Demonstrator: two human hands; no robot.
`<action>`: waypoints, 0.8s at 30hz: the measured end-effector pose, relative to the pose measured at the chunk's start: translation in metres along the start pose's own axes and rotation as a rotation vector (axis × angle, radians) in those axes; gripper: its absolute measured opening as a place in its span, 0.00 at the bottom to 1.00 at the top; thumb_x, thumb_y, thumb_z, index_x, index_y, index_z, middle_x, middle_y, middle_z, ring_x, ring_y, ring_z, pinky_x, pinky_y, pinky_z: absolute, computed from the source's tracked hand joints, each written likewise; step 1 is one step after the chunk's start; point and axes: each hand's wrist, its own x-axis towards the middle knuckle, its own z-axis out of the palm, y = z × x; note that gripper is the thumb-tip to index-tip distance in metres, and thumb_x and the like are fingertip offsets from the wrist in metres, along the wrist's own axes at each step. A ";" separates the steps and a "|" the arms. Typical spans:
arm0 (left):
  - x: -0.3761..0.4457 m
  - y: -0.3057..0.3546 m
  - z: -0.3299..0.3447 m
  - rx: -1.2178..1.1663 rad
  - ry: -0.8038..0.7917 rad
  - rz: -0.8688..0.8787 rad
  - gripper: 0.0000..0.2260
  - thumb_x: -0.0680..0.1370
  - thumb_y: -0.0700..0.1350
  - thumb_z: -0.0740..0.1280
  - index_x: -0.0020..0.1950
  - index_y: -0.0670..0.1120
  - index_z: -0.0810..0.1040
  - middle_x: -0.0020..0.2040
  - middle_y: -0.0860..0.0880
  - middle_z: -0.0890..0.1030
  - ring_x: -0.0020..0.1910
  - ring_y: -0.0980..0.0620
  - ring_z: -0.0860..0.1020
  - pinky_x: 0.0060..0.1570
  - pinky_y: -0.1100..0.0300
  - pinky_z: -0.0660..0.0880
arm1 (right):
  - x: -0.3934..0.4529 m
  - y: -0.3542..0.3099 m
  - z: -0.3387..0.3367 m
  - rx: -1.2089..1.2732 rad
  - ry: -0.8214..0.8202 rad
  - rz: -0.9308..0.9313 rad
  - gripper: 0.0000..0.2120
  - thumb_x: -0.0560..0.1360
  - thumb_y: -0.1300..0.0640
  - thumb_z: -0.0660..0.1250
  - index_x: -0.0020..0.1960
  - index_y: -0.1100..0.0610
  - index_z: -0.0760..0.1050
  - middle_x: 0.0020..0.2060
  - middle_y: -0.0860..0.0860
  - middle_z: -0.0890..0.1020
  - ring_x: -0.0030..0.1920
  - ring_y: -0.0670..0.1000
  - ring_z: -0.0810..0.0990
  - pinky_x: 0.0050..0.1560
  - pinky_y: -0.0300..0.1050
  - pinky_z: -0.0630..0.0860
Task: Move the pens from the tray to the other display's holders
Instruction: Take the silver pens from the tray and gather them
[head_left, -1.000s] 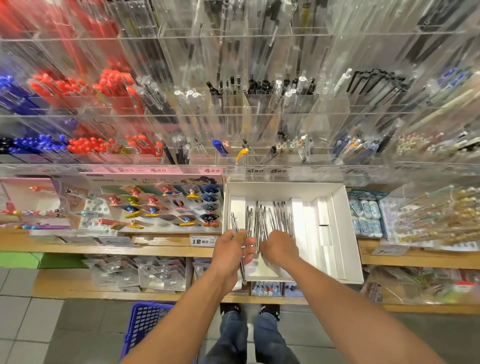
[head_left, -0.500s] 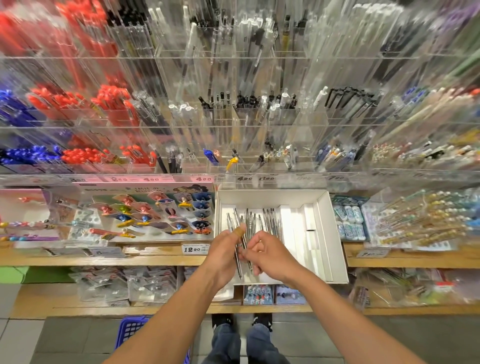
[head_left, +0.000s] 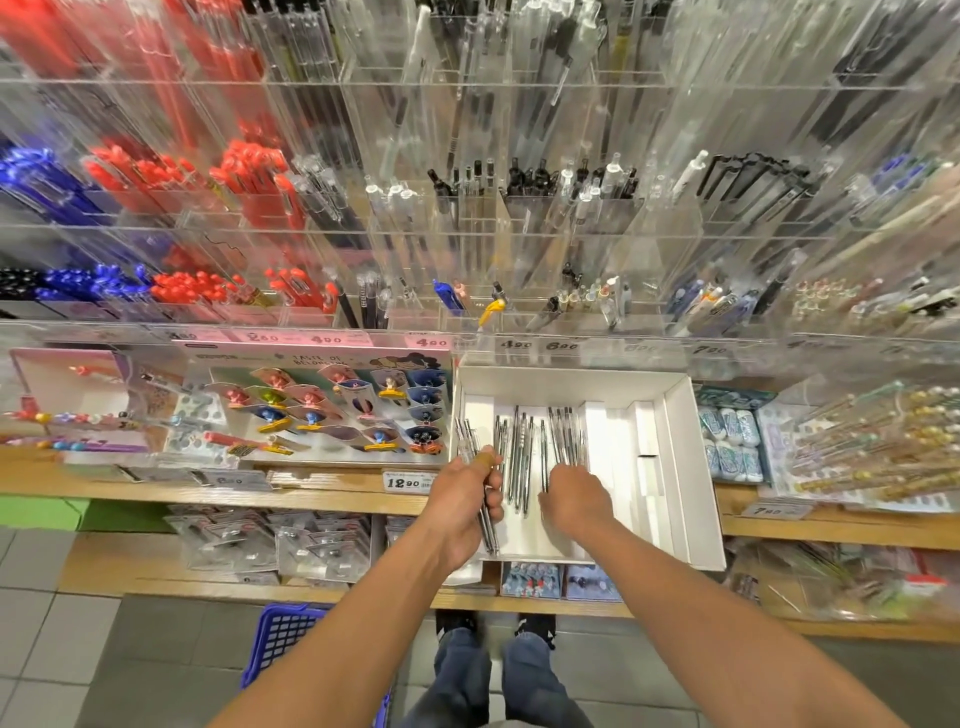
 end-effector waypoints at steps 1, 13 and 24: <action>-0.001 0.000 0.000 0.006 0.001 0.004 0.05 0.84 0.43 0.61 0.50 0.44 0.74 0.28 0.52 0.71 0.24 0.56 0.65 0.24 0.63 0.64 | 0.002 -0.003 0.001 -0.025 -0.003 0.008 0.14 0.75 0.62 0.64 0.32 0.54 0.67 0.30 0.48 0.72 0.29 0.48 0.71 0.27 0.39 0.64; -0.005 0.002 0.004 0.043 0.001 0.019 0.05 0.83 0.42 0.62 0.57 0.43 0.75 0.33 0.49 0.75 0.26 0.56 0.68 0.26 0.63 0.66 | 0.000 0.002 -0.001 0.040 -0.005 0.059 0.14 0.76 0.59 0.64 0.33 0.54 0.67 0.30 0.49 0.73 0.28 0.47 0.71 0.26 0.39 0.65; -0.005 0.000 0.003 0.041 0.011 0.010 0.10 0.83 0.41 0.62 0.62 0.39 0.75 0.33 0.49 0.77 0.26 0.56 0.70 0.26 0.63 0.67 | 0.000 -0.016 0.001 -0.185 0.042 0.030 0.10 0.72 0.70 0.66 0.49 0.59 0.75 0.38 0.52 0.77 0.36 0.53 0.74 0.34 0.44 0.70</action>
